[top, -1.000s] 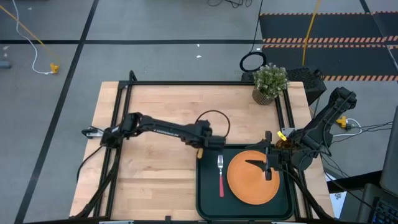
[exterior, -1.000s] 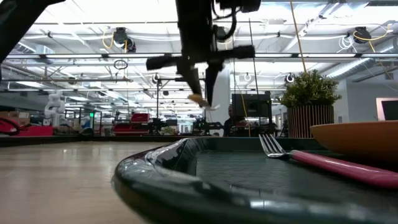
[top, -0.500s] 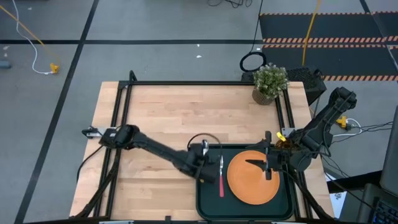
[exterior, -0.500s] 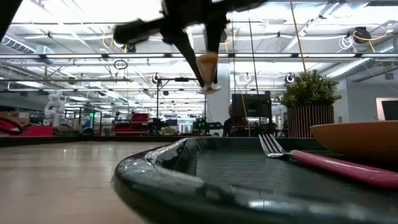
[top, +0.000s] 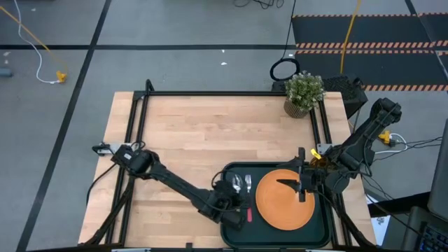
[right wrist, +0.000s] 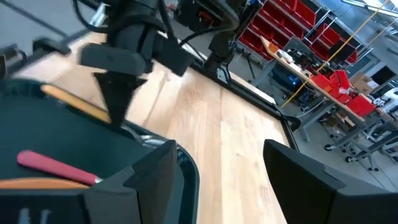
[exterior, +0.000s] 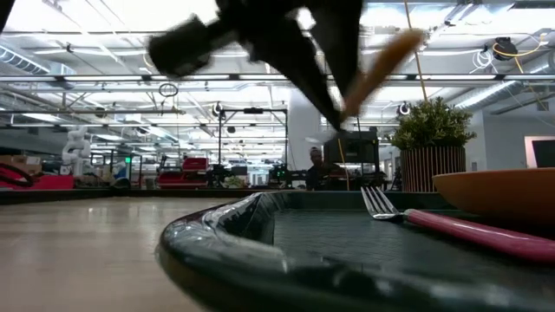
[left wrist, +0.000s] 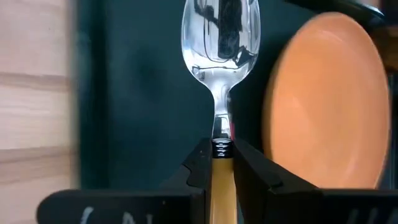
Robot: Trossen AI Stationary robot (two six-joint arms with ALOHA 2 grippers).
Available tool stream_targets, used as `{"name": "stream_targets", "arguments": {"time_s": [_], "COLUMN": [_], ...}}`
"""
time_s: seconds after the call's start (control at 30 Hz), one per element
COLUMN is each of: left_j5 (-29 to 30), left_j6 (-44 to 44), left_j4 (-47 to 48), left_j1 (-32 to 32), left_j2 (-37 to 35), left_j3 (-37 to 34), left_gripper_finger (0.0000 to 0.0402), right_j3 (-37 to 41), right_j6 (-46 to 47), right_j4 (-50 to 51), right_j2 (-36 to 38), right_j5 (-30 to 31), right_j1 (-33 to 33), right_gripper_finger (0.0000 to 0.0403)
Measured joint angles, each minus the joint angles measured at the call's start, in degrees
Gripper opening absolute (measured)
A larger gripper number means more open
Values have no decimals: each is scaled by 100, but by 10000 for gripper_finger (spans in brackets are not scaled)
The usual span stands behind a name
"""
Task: Pick and place plate/cup/fork/spoon on tray
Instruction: Put the yellow spoon on the left side pink fork
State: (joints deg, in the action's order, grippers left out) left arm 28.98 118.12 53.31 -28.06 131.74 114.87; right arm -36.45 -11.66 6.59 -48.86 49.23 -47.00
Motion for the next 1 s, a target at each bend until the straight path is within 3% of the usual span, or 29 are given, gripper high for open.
{"name": "stream_targets", "arguments": {"time_s": [0.27, 1.0], "left_j5": [-58, -376], "left_j6": [-135, -236], "left_j4": [-395, -274], "left_j1": [121, 255], "left_j2": [420, 706], "left_j3": [0, -2], "left_gripper_finger": [47, 47], "right_j3": [0, 0], "right_j6": [-92, -12], "right_j4": [186, 186], "right_j2": [0, 0], "right_j5": [2, 4], "right_j1": [0, 1], "right_gripper_finger": [235, 235]}}
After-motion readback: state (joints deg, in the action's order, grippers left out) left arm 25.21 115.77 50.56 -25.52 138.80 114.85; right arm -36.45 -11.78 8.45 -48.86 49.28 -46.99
